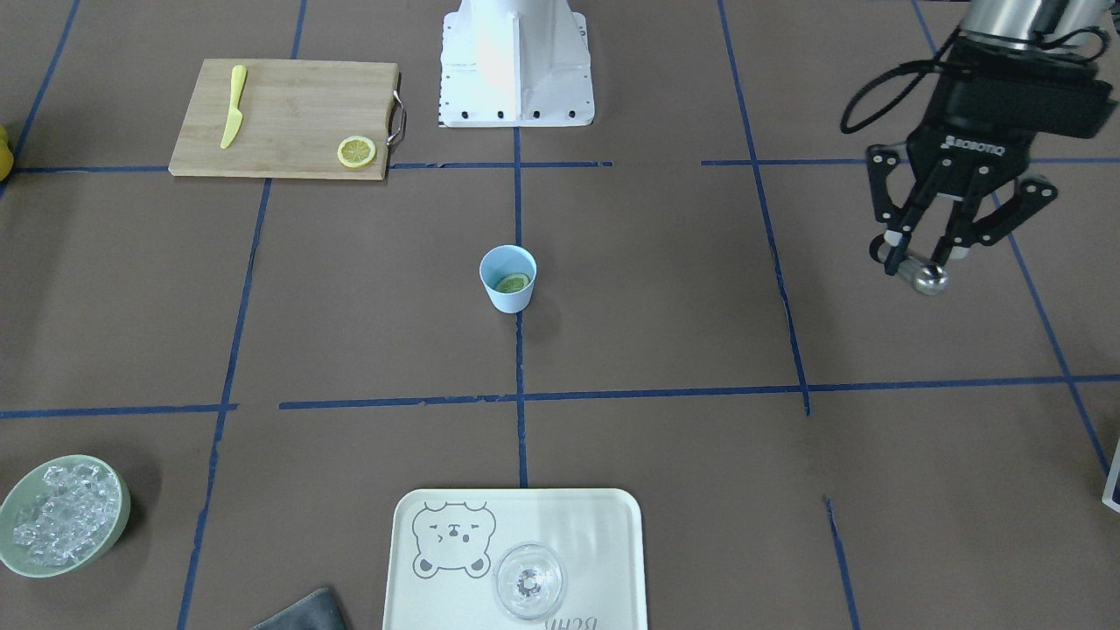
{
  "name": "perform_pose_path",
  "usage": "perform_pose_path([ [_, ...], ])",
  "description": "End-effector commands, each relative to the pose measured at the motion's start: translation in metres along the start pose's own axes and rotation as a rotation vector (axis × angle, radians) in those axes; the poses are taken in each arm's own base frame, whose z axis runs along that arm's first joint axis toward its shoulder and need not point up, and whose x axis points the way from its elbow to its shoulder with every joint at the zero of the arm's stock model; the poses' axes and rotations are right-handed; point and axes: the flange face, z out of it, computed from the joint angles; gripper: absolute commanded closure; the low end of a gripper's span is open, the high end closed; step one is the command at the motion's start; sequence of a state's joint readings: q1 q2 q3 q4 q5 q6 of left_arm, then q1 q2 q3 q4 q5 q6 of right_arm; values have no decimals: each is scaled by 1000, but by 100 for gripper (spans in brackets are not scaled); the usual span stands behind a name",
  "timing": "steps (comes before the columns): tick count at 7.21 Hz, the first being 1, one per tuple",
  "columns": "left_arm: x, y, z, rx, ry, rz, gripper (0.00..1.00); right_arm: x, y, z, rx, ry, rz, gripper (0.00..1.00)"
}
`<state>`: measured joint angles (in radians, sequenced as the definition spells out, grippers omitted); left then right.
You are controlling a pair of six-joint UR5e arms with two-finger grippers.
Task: Squeeze lemon into cup
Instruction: 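Lift the muddler upright with the left gripper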
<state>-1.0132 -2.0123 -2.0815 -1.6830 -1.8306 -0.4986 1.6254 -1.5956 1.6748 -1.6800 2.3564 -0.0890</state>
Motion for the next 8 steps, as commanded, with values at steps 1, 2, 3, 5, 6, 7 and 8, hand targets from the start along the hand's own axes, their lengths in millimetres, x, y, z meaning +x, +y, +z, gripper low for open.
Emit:
perform_pose_path([
  [1, 75, 13, 5, 162, 35, -95, 100, 3, 6, 3, -7, -4, 8, 0],
  [2, 114, 29, 20, 195, 12, -167, 100, 6, 13, 7, -14, -10, 16, 0],
  [3, 152, 48, 28, 233, 13, -215, 100, 6, 13, 7, -14, -13, 16, 0],
  [5, 198, 50, 13, 343, 84, -267, 100, 6, 13, 7, -14, -13, 16, 0],
  [6, 200, 46, 7, 392, 135, -279, 100, 5, 12, 6, -10, -13, 12, 0],
  [7, 204, 48, 11, 418, 173, -284, 100, 5, 11, 5, -9, -13, 11, 0],
  [8, 213, 51, 9, 431, 210, -299, 100, 5, 11, 5, -9, -13, 11, 0],
])
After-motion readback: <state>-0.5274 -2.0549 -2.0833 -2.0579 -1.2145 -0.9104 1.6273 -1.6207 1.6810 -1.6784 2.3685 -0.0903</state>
